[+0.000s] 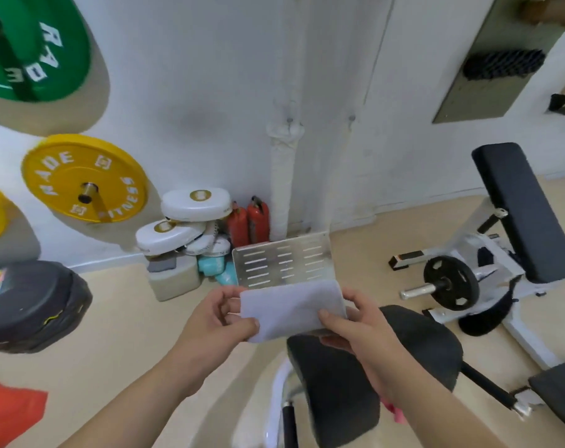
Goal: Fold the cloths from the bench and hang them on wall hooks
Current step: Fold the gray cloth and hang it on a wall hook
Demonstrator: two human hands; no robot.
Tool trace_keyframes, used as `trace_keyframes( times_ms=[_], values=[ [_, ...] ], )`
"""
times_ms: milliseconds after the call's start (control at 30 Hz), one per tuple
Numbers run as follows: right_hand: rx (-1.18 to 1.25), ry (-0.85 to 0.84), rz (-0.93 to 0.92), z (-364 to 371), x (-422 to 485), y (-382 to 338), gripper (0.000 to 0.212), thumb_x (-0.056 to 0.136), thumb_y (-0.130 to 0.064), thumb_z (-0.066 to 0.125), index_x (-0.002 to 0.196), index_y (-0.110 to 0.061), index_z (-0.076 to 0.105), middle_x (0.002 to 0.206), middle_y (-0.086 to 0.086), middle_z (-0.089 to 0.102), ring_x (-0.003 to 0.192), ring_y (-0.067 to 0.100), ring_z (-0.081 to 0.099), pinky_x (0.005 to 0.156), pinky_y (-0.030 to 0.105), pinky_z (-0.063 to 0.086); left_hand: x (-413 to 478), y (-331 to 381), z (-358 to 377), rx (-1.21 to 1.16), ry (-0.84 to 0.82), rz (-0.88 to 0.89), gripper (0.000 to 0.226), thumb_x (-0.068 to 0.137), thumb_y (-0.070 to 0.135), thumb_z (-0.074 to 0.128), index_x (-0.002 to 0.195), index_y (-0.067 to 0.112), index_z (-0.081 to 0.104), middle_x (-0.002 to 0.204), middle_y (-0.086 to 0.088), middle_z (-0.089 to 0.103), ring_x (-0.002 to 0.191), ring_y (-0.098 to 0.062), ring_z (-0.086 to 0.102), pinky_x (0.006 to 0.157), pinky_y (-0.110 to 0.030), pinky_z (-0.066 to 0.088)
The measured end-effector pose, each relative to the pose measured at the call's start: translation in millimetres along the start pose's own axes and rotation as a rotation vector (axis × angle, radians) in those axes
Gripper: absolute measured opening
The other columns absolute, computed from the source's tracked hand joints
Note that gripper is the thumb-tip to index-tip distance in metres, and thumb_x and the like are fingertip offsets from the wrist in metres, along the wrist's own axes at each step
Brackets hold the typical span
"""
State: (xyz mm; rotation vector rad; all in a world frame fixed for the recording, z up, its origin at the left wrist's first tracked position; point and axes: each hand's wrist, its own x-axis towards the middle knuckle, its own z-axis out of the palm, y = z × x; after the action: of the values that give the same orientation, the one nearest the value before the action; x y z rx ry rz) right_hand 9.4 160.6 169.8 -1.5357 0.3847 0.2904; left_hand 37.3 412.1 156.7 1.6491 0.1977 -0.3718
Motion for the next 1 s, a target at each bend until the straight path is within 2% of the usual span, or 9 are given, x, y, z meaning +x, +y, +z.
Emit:
trace_keyframes(
  times_ms=[100,200,267,367,533,633,700,867,1000],
  values=[
    [-0.006,-0.005,-0.064,85,41,-25,0.034,0.1,-0.015,0.064,0.126,-0.035,0.056,0.104,0.002,0.08,0.1,0.024,0.076,0.095,0.046,0.06,37,18,-87,-0.004,0.065,0.019,0.047,0.063,0.018,0.078,0.108,0.027,0.071,0.106,-0.014,0.074,0.082,-0.023,0.066,0.084,-0.045,0.059],
    [-0.074,0.022,-0.154,153,82,-56,0.037,0.101,-0.019,0.061,0.128,-0.045,0.055,0.106,-0.002,0.076,0.1,0.016,0.074,0.085,0.037,0.064,72,45,-155,0.038,0.088,0.035,0.047,0.062,0.024,0.08,0.107,0.032,0.07,0.1,-0.013,0.072,0.079,-0.021,0.064,0.079,-0.044,0.059],
    [-0.078,0.043,-0.164,182,102,-77,0.038,0.101,-0.019,0.061,0.125,-0.047,0.057,0.11,0.0,0.074,0.101,0.017,0.073,0.08,0.034,0.065,95,65,-182,0.053,0.077,0.054,0.044,0.064,0.024,0.08,0.106,0.031,0.069,0.098,-0.008,0.071,0.077,-0.021,0.065,0.075,-0.038,0.058],
    [-0.018,0.125,-0.172,197,128,-110,0.032,0.101,-0.016,0.061,0.116,-0.044,0.064,0.106,0.009,0.075,0.091,0.023,0.072,0.071,0.029,0.062,131,97,-196,0.07,0.019,0.077,0.038,0.075,0.014,0.081,0.107,0.027,0.068,0.102,-0.01,0.073,0.085,-0.033,0.074,0.079,-0.044,0.062],
    [-0.015,0.259,-0.181,166,176,-165,0.025,0.1,-0.014,0.061,0.115,-0.035,0.064,0.105,0.013,0.073,0.082,0.021,0.069,0.073,0.037,0.064,207,159,-172,0.124,-0.08,0.14,0.032,0.083,0.016,0.082,0.108,0.03,0.068,0.099,-0.004,0.076,0.09,-0.024,0.075,0.08,-0.04,0.065],
    [0.011,0.293,-0.159,129,206,-197,0.02,0.096,-0.023,0.067,0.113,-0.032,0.062,0.1,0.01,0.065,0.082,0.024,0.067,0.08,0.048,0.065,250,196,-141,0.128,-0.145,0.185,0.026,0.085,0.009,0.079,0.105,0.024,0.07,0.089,-0.002,0.077,0.079,-0.018,0.076,0.069,-0.032,0.063],
    [0.0,0.287,-0.157,102,230,-221,0.023,0.093,-0.025,0.072,0.113,-0.029,0.06,0.105,0.011,0.064,0.081,0.024,0.067,0.079,0.046,0.065,281,220,-120,0.153,-0.175,0.213,0.025,0.084,0.012,0.081,0.102,0.027,0.072,0.088,0.002,0.077,0.075,-0.014,0.075,0.064,-0.028,0.061],
    [-0.011,0.295,-0.179,48,305,-280,0.029,0.088,-0.023,0.079,0.109,-0.024,0.059,0.105,0.015,0.064,0.076,0.026,0.069,0.078,0.05,0.065,360,277,-81,0.162,-0.2,0.233,0.037,0.07,0.033,0.085,0.104,0.032,0.074,0.096,-0.012,0.075,0.085,-0.031,0.076,0.08,-0.042,0.062],
    [-0.035,0.303,-0.204,21,360,-325,0.028,0.09,-0.023,0.077,0.11,-0.024,0.058,0.106,0.016,0.064,0.08,0.026,0.068,0.079,0.05,0.064,423,320,-58,0.094,-0.221,0.24,0.026,0.085,0.012,0.081,0.109,0.019,0.073,0.085,-0.014,0.07,0.074,-0.023,0.074,0.068,-0.031,0.063]
  ],
)
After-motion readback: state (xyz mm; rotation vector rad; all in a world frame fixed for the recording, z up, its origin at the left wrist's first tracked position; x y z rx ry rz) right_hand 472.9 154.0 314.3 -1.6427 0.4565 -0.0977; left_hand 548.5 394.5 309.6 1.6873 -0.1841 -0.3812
